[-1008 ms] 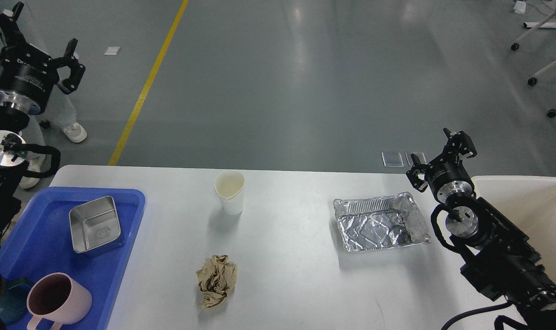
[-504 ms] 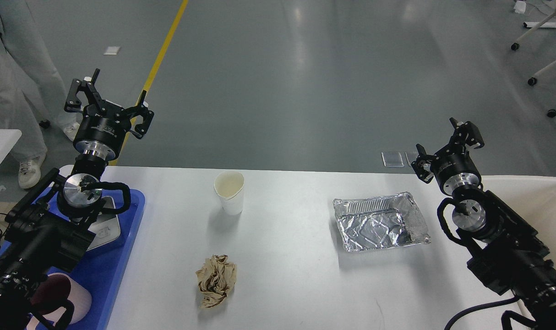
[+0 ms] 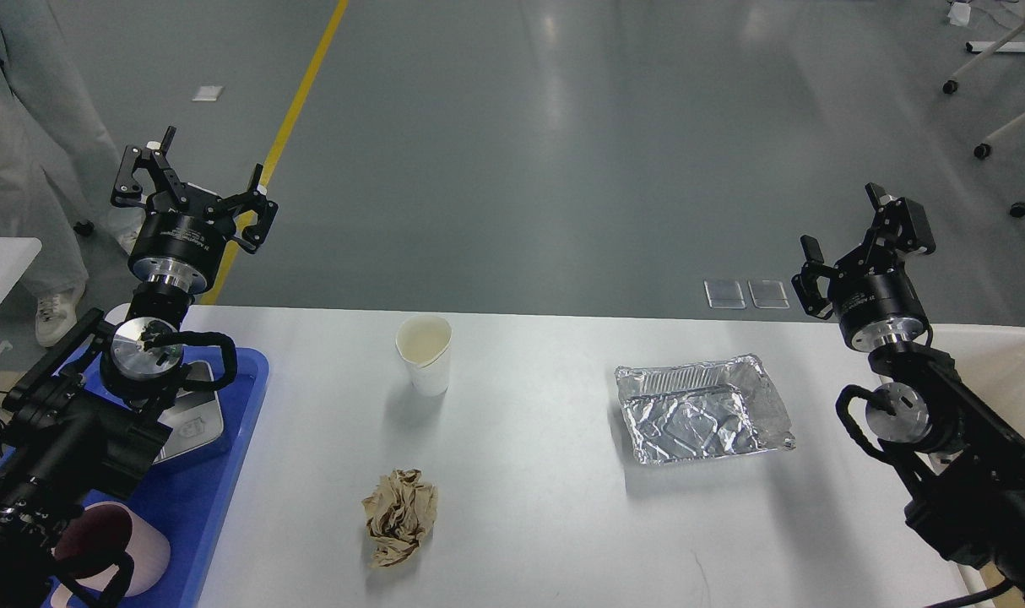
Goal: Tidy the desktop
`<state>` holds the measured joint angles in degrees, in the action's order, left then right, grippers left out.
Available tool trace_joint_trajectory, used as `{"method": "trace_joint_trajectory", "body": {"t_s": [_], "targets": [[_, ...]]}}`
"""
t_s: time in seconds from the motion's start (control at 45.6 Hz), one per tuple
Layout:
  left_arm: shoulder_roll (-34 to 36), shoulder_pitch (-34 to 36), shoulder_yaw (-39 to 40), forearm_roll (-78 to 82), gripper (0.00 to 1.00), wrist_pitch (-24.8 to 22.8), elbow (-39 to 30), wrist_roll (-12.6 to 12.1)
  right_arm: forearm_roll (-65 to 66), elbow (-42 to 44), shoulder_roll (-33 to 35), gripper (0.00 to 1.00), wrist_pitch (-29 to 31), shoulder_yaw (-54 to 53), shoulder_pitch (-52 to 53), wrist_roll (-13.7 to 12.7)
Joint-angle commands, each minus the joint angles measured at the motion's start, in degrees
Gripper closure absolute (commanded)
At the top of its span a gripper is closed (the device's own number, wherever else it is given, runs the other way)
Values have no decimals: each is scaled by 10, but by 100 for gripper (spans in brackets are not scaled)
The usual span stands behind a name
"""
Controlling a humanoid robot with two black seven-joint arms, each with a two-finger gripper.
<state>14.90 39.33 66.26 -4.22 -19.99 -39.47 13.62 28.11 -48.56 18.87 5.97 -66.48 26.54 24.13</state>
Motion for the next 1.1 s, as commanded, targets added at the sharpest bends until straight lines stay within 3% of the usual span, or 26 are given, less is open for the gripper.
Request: {"method": "trace_joint_trajectory", "body": {"t_s": [0.0,0.066,0.131,0.241,0.329,0.504,0.635,0.701,0.767,0.811,0.854,0.92,0.986,1.03,1.073], "targets": [[18,5,-1,-1,3,1,0,0,70,-71,69,0,-7,63,-23,3],[31,8,-6,0,3,0,0,-1,85,-96,119,0,-10,103,-24,2],[46,14,-13,0,3,1,-2,-20,85,-109,178,0,-10,141,-23,0],[76,17,-25,0,3,1,-19,-95,93,-126,277,0,-8,187,-19,-1],[110,31,-79,0,3,3,-45,-149,140,-139,342,0,-8,211,-15,-1],[153,96,-225,0,3,20,-58,-175,229,-189,432,0,-11,250,-14,-5],[179,150,-364,0,3,37,-71,-228,259,-217,493,0,-11,270,-14,-10],[184,165,-400,-1,3,50,-69,-233,269,-223,519,0,-7,271,-14,-10],[185,161,-393,-2,3,69,-69,-218,274,-228,541,0,1,272,-15,-10],[177,153,-368,-4,3,86,-68,-191,274,-232,553,0,5,272,-15,-9],[166,131,-331,-7,3,96,-73,-143,280,-238,567,0,14,271,-14,-9],[146,80,-252,-9,3,93,-78,-38,296,-246,586,0,24,271,-13,-8],[132,37,-186,-4,3,73,-80,46,320,-256,604,0,28,271,-12,-8],[126,17,-167,-3,3,45,-85,71,337,-263,617,0,30,271,-12,-8],[123,5,-156,-4,3,17,-91,78,353,-273,631,0,31,271,-12,-7]]}}
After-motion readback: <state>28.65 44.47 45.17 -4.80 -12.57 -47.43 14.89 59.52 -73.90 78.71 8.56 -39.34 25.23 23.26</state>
